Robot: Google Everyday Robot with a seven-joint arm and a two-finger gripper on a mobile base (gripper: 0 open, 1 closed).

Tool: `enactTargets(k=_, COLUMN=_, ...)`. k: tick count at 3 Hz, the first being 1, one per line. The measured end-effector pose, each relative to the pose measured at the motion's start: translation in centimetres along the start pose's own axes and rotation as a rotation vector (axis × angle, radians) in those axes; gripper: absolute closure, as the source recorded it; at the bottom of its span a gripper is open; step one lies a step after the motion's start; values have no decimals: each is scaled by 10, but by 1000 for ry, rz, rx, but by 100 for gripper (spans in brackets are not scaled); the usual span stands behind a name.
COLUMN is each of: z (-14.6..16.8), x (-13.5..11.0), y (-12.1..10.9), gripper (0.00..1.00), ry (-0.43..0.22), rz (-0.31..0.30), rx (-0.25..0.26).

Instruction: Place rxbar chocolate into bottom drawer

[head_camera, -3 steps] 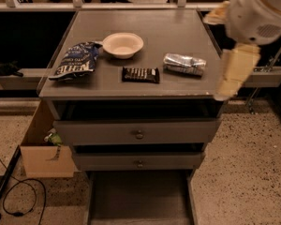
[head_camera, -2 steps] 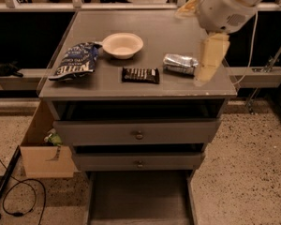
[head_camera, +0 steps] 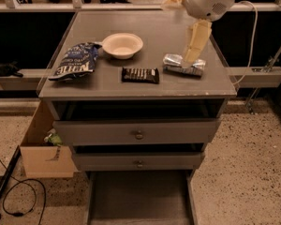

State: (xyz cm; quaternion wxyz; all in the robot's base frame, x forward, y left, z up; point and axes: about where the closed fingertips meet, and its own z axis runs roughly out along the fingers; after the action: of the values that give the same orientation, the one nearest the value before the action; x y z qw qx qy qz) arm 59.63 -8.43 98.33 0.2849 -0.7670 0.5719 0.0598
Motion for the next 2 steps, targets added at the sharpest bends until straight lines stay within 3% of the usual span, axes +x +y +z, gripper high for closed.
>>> enactTargets(k=2, z=12, x=1, y=-10, gripper=0, ry=11, rz=7, rx=-10)
